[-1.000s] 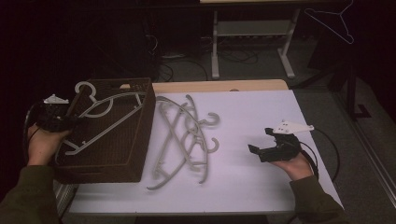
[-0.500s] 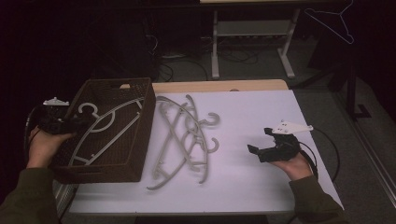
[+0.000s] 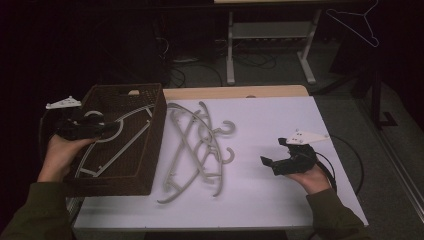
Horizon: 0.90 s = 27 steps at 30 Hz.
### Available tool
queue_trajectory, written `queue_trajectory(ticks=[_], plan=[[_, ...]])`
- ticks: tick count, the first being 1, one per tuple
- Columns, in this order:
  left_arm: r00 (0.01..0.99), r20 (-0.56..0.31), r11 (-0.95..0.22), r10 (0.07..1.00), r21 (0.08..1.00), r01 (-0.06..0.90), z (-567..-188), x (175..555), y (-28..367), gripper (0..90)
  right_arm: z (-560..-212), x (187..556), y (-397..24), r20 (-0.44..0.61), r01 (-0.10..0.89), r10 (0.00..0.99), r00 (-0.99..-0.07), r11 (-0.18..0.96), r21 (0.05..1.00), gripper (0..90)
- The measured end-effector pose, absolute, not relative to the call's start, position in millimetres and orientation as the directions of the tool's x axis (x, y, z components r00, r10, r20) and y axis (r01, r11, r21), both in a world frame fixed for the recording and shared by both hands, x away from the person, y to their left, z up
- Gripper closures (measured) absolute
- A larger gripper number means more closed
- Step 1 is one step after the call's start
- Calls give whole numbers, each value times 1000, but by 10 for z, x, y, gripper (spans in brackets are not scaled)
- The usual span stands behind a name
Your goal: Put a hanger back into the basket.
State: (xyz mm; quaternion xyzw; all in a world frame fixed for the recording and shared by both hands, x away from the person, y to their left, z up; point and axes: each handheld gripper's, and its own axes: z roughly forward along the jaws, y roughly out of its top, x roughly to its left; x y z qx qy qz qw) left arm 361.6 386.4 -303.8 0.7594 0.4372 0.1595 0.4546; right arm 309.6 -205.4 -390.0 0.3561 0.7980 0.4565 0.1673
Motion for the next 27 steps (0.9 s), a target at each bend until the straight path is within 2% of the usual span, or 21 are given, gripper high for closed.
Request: queue_trajectory(ticks=[13, 21, 27], plan=[[722, -169, -212, 671, 889, 406, -3043, 3570, 3008, 135, -3894, 3103, -1845, 68, 428, 710, -701, 342, 837, 83], [781, -168, -205, 602, 912, 354, -3121, 3489, 2574, 132, -3870, 3100, -1569, 101, 459, 711, -696, 332, 824, 143], [801, -165, -235, 576, 904, 356, -3239, 3461, 2334, 132, -3963, 3182, -1218, 120, 497, 712, -692, 349, 795, 214]])
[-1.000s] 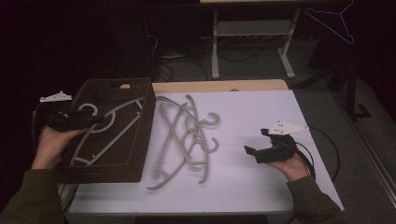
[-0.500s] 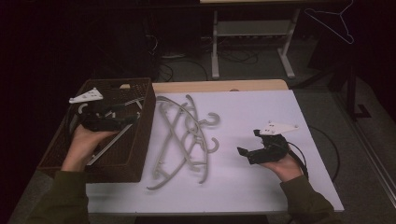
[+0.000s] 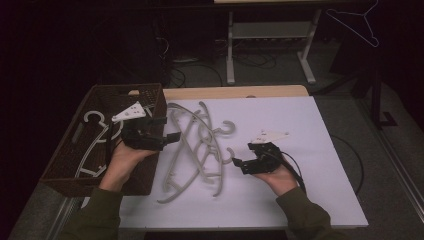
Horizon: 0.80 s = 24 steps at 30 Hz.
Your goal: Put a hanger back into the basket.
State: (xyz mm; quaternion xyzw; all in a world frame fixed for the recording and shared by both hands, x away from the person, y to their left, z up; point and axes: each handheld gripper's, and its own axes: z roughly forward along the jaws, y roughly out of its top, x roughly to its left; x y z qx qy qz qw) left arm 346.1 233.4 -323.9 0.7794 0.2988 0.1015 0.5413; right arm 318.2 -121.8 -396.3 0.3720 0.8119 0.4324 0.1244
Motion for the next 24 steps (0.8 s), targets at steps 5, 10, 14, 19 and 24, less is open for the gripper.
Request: queue_trajectory(ticks=[5, 10, 14, 19, 24], plan=[[816, -162, -258, 555, 899, 355, -3296, 3436, 2210, 132, -4112, 3282, -920, 147, 541, 706, -692, 373, 754, 276], [824, -175, -267, 539, 892, 364, -3330, 3423, 2135, 133, -4256, 3397, -697, 160, 594, 721, -674, 400, 698, 328], [825, -180, -274, 535, 887, 372, -3363, 3422, 2095, 134, -4370, 3482, -587, 152, 609, 729, -668, 417, 675, 395], [826, -178, -285, 535, 882, 375, -3384, 3406, 2067, 137, -4450, 3576, -509, 143, 616, 741, -656, 417, 668, 492], [829, -178, -287, 530, 882, 373, -3389, 3402, 2047, 139, -4447, 3615, -474, 123, 619, 757, -642, 416, 666, 612]])
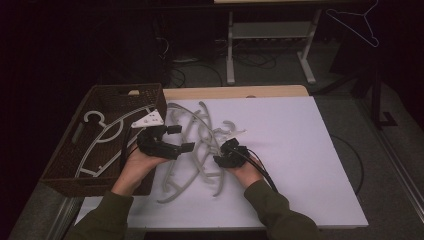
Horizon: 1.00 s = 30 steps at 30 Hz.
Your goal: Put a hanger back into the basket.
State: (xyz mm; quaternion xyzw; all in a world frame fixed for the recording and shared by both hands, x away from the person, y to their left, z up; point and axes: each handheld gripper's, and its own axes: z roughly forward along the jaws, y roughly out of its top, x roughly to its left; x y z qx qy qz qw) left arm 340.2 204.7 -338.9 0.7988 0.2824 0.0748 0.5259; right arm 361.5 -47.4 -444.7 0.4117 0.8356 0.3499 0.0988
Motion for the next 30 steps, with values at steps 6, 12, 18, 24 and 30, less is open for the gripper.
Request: queue_trajectory(ticks=[6, 12, 18, 24, 30], plan=[[833, -171, -302, 527, 878, 371, -3405, 3393, 2015, 142, -4442, 3628, -478, 130, 632, 770, -624, 401, 663, 644], [832, -171, -304, 527, 877, 373, -3411, 3389, 2007, 143, -4410, 3639, -562, 135, 648, 787, -602, 382, 659, 680], [833, -168, -308, 527, 876, 372, -3415, 3389, 2001, 144, -4324, 3644, -689, 145, 654, 805, -576, 347, 672, 740], [835, -165, -316, 524, 873, 371, -3419, 3382, 1986, 144, -4239, 3640, -905, 134, 641, 814, -565, 331, 693, 793], [836, -150, -330, 529, 871, 365, -3426, 3372, 1963, 144, -4158, 3592, -1249, 165, 644, 797, -581, 326, 692, 821]])
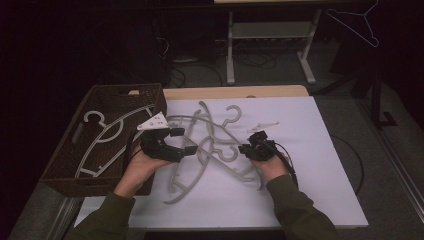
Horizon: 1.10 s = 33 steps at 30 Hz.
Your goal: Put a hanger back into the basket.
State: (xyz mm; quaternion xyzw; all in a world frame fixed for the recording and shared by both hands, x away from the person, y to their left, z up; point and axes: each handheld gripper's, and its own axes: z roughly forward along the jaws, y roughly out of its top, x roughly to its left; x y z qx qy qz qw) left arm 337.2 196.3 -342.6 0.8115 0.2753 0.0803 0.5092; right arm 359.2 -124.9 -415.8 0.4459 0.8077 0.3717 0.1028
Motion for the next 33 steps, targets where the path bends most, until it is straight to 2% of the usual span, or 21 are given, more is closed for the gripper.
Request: queue_trajectory(ticks=[13, 16, 21, 25, 27, 33], plan=[[841, -61, -451, 537, 822, 347, -3643, 3425, 1717, 172, -4097, 3357, -1825, 132, 567, 688, -714, 457, 685, 823], [843, -17, -500, 537, 799, 335, -3729, 3484, 1628, 228, -4095, 3326, -1911, 130, 548, 663, -737, 474, 690, 823], [852, 34, -573, 522, 754, 321, -3867, 3617, 1478, 248, -4083, 3305, -1966, 127, 521, 631, -766, 492, 697, 824], [851, 58, -592, 522, 742, 313, -3908, 3693, 1419, 312, -4083, 3296, -1960, 127, 505, 607, -784, 507, 698, 823], [854, 75, -610, 514, 732, 303, -3920, 3716, 1392, 316, -4087, 3299, -1961, 111, 488, 594, -796, 524, 698, 823], [862, 83, -629, 501, 718, 297, -3978, 3797, 1346, 366, -4083, 3303, -1962, 112, 482, 586, -803, 526, 701, 823]])
